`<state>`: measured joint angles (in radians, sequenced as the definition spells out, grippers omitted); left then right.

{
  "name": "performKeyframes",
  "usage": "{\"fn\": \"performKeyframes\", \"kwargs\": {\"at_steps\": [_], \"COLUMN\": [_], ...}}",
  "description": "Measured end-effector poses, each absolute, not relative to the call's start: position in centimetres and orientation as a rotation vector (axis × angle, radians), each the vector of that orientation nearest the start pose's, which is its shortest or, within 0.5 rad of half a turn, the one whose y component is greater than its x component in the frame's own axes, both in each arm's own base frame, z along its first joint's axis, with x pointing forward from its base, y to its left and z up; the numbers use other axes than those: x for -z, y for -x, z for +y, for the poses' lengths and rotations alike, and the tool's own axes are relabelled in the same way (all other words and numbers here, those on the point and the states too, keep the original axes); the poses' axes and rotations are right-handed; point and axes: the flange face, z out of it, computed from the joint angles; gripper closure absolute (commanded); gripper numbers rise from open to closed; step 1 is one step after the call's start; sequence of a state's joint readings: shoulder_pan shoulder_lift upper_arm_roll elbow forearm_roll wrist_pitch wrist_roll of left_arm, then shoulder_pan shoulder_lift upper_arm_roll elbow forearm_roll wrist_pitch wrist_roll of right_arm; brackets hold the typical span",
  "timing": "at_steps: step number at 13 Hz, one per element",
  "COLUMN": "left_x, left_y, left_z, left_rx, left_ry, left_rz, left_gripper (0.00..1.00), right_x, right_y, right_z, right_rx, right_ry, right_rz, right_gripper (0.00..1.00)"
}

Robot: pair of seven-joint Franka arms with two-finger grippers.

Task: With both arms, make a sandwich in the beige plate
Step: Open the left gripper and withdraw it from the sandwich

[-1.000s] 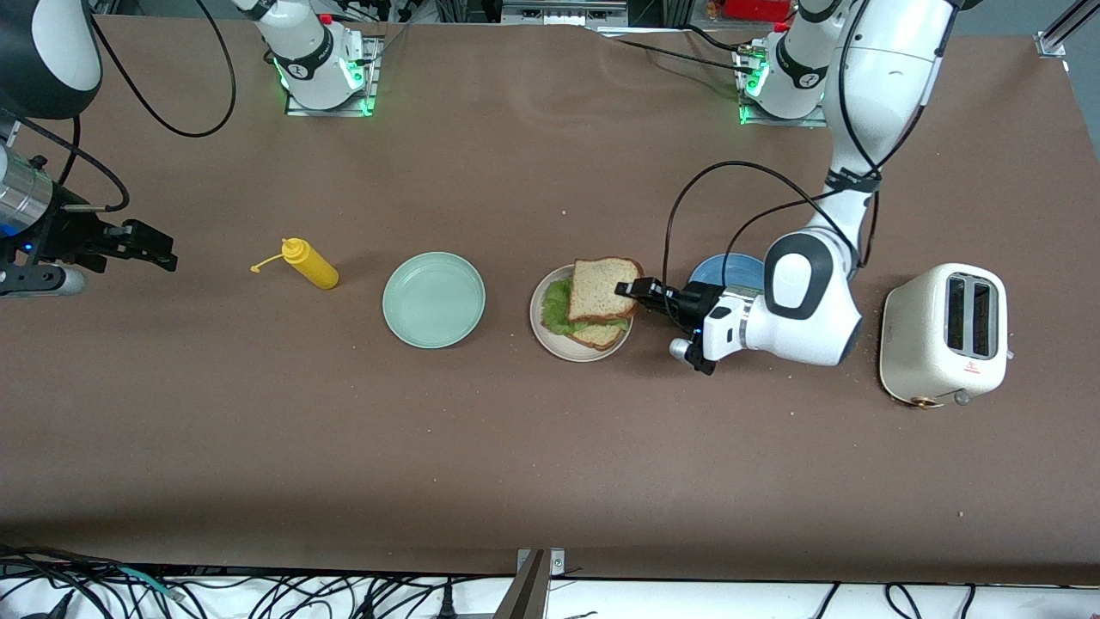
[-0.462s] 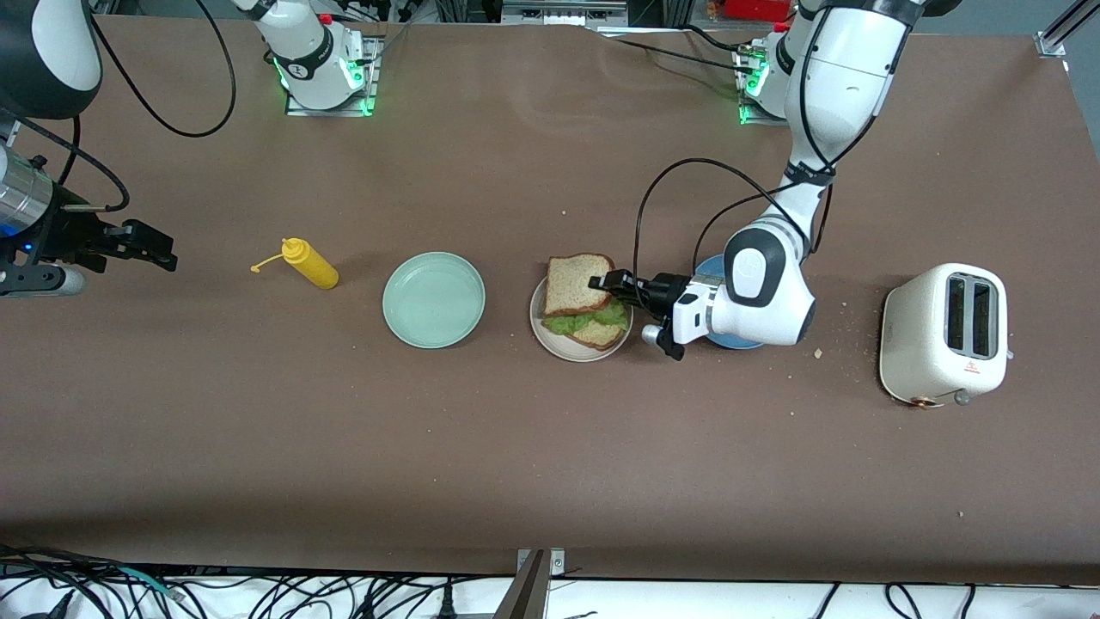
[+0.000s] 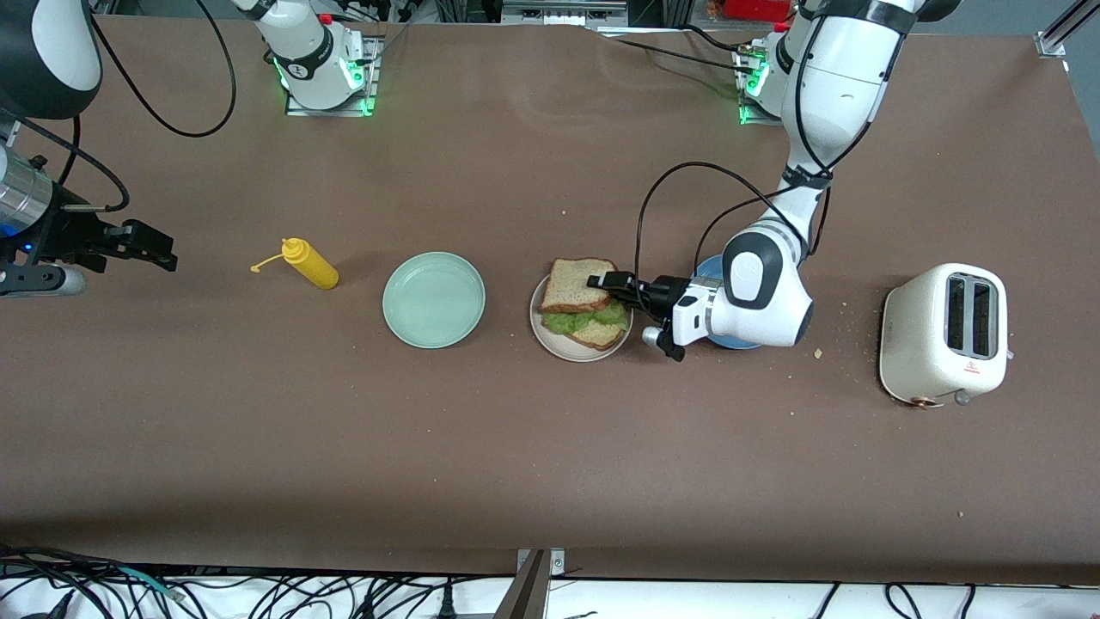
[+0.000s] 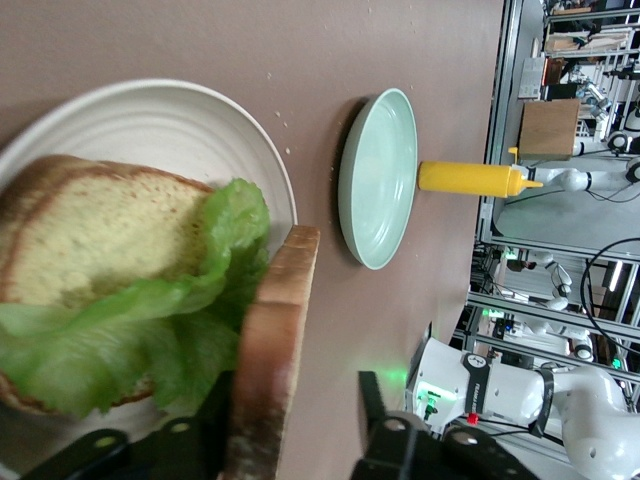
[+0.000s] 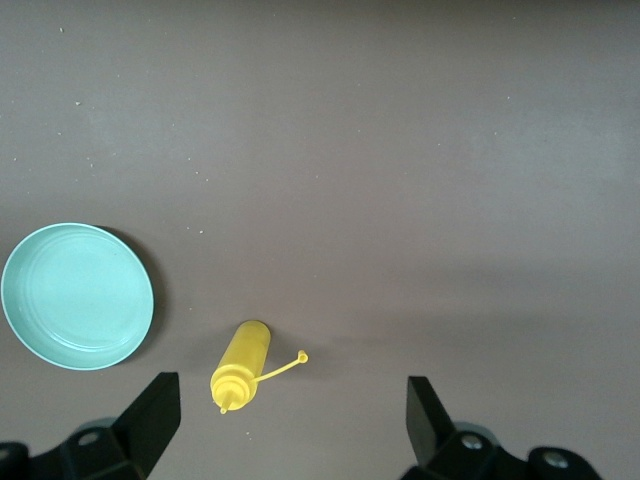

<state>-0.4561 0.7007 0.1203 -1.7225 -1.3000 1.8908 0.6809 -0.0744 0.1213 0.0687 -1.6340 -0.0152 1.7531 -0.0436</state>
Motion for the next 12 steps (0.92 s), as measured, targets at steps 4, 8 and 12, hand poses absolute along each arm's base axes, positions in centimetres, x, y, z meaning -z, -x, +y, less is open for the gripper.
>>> {"fn": "performKeyframes", "kwargs": {"at_steps": [4,8,12], "left_x": [-18.8,-24.6,-29.1], "left_y": [-59.7,-62.7,-64.8], "left_z": [-26.4,-20.3,-12.1], "left_rx": [0.209,0.149,0.058], "left_ry": [-2.15,-2.328,-2.478], "left_rz": [-0.239,-0.268,-0.21], "left_gripper": [0.0,0.0,0.0], "right_x": [-54.0,-54.0,-54.0], "right_y": [-60.0,-60.0,-60.0], "right_z": [-0.7,-0.7,-0.7], "right_rx": [-0.004,-0.005,-0.007], "right_ry": [3.148,3.147,3.147], "right_rz": [-0.063,-0.063,-0.06], "right_gripper": [0.0,0.0,0.0]}}
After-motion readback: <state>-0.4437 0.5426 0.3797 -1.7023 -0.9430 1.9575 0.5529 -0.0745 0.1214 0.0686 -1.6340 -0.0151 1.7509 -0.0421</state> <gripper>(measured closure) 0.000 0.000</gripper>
